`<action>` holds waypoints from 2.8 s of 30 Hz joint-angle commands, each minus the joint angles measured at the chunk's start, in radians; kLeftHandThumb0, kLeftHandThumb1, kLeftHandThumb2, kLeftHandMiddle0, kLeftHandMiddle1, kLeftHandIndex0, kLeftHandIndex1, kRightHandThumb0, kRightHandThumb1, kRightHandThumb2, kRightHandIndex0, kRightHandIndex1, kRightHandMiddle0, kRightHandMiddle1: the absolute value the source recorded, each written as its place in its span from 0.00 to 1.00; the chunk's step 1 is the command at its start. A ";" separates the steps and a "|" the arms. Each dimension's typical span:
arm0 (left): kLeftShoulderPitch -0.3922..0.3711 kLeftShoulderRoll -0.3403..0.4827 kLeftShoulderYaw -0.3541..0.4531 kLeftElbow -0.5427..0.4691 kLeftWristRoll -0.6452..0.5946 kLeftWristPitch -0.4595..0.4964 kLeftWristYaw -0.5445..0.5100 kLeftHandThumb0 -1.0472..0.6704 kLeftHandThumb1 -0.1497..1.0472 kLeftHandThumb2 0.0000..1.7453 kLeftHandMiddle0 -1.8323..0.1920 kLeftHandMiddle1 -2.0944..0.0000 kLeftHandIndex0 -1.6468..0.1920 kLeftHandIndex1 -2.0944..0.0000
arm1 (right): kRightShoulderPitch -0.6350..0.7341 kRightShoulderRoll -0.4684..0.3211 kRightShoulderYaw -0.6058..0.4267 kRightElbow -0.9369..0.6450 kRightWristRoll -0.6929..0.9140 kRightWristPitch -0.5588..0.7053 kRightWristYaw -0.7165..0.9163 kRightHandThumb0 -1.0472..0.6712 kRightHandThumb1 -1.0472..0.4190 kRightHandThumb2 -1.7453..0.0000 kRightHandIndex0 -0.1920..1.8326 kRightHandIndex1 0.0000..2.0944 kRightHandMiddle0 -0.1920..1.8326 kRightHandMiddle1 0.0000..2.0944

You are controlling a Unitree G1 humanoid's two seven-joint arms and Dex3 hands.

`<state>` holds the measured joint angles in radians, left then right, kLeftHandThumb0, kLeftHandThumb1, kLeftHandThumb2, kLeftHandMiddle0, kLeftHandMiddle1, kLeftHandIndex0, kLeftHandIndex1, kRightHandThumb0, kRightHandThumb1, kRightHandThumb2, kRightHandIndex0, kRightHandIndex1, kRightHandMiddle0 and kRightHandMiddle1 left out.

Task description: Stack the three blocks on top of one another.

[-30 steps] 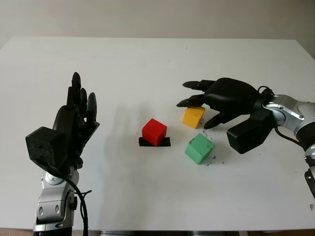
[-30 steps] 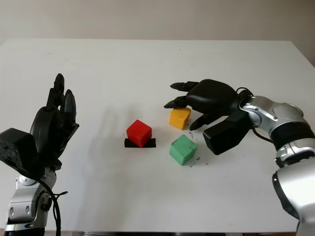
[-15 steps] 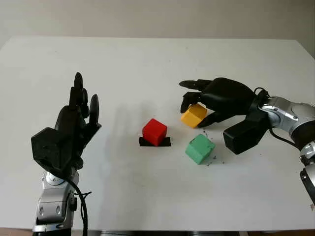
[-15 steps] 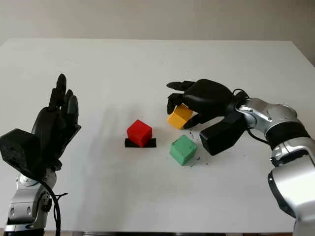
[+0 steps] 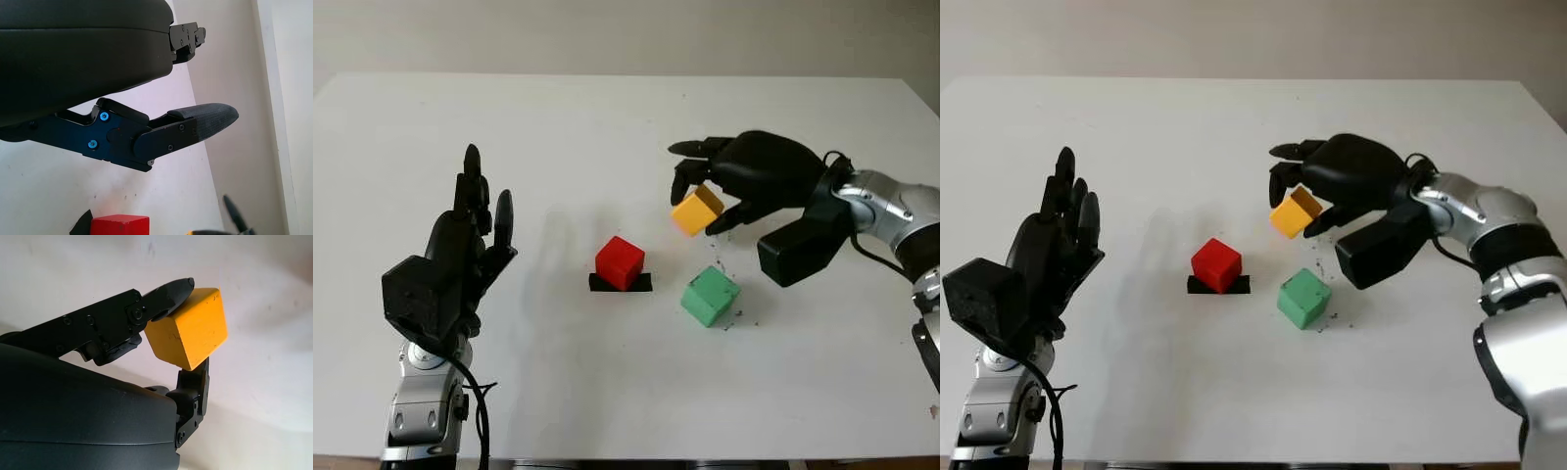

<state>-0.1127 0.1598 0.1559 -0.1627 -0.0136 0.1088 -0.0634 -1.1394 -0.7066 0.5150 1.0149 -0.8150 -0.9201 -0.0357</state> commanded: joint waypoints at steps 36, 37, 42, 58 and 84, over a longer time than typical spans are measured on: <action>0.025 -0.037 -0.034 -0.010 0.016 -0.045 0.060 0.24 1.00 0.40 0.99 0.97 0.99 0.98 | 0.103 0.259 -0.214 -0.218 0.651 0.310 0.823 0.34 0.07 0.97 0.21 0.02 0.30 0.68; 0.025 -0.037 -0.035 -0.010 0.017 -0.044 0.060 0.24 1.00 0.40 0.99 0.97 0.99 0.98 | 0.107 0.263 -0.213 -0.215 0.649 0.320 0.825 0.34 0.08 0.97 0.21 0.02 0.30 0.68; 0.023 -0.039 -0.033 -0.012 0.018 -0.038 0.067 0.23 1.00 0.40 0.98 0.97 0.99 0.98 | 0.119 0.282 -0.210 -0.212 0.643 0.370 0.846 0.34 0.07 0.97 0.20 0.02 0.29 0.67; 0.020 -0.038 -0.034 -0.018 0.024 -0.029 0.073 0.24 1.00 0.40 0.98 0.97 0.99 0.97 | 0.100 0.325 -0.203 -0.097 0.604 0.335 0.848 0.34 0.06 0.97 0.18 0.02 0.30 0.66; 0.025 -0.037 -0.031 -0.024 0.013 -0.020 0.065 0.24 1.00 0.40 0.98 0.98 0.99 0.97 | 0.089 0.306 -0.217 -0.125 0.557 0.368 0.811 0.35 0.06 0.97 0.18 0.02 0.28 0.66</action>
<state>-0.0984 0.1216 0.1217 -0.1679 0.0030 0.0869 0.0028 -1.0360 -0.3886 0.3138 0.9023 -0.2620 -0.5508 0.7807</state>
